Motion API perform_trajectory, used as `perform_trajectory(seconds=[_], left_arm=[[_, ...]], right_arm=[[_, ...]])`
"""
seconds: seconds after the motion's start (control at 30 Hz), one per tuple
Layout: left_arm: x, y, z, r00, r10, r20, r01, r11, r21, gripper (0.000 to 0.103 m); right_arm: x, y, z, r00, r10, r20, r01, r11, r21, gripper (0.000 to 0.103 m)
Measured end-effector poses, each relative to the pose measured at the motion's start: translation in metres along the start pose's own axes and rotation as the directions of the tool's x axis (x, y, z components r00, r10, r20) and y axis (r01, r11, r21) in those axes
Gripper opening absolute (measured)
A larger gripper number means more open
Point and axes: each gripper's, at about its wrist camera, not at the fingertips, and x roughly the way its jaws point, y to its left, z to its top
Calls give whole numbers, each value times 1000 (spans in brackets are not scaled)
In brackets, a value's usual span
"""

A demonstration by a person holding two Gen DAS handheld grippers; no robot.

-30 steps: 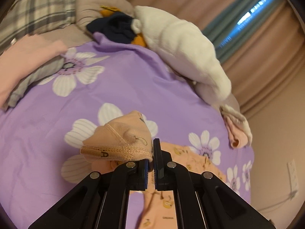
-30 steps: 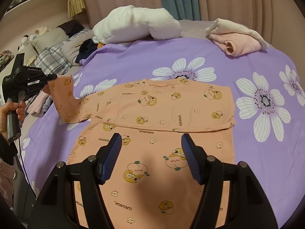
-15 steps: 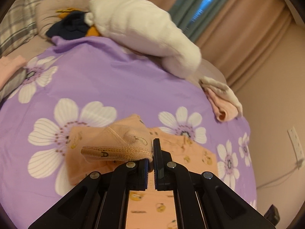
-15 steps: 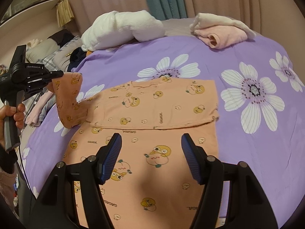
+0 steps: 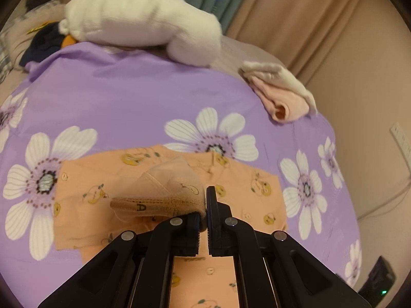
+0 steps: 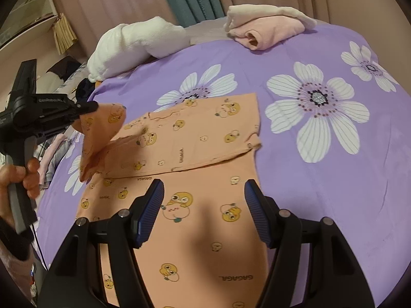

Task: Fold small clothes
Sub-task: 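Fold the held sleeve with the left tool over the shirt body, release, then grasp the side edge of the shirt body with the right tool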

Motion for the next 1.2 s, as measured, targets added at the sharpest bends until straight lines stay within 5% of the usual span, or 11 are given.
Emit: perform_trajectory(seconds=[0.3, 0.47, 0.6, 0.67, 0.8, 0.93, 1.2], left_arm=[[62, -37, -50, 989, 77, -123, -57, 986, 154, 2], [89, -36, -74, 962, 145, -232, -98, 974, 202, 6], [86, -30, -89, 952, 72, -298, -14, 982, 190, 69], [76, -22, -93, 948, 28, -317, 27, 985, 169, 84], [48, 9, -104, 945, -11, -326, 51, 992, 113, 86], [6, 55, -113, 966, -24, -259, 33, 999, 30, 86], [-54, 132, -117, 989, 57, -137, -70, 993, -95, 86]], right_arm=[[2, -21, -6, 1000, -13, -8, 13, 999, 35, 65], [2, -22, -6, 1000, -13, -15, 14, 999, 41, 65], [2, -22, -6, 1000, -9, -19, 10, 999, 46, 65], [2, -20, -6, 1000, -6, -24, 7, 999, 46, 65], [5, -12, -5, 999, 15, -33, -13, 999, 44, 66], [17, 11, 0, 997, 49, -52, -49, 999, -12, 67], [86, 133, 32, 980, 141, -138, -177, 939, -296, 65]])
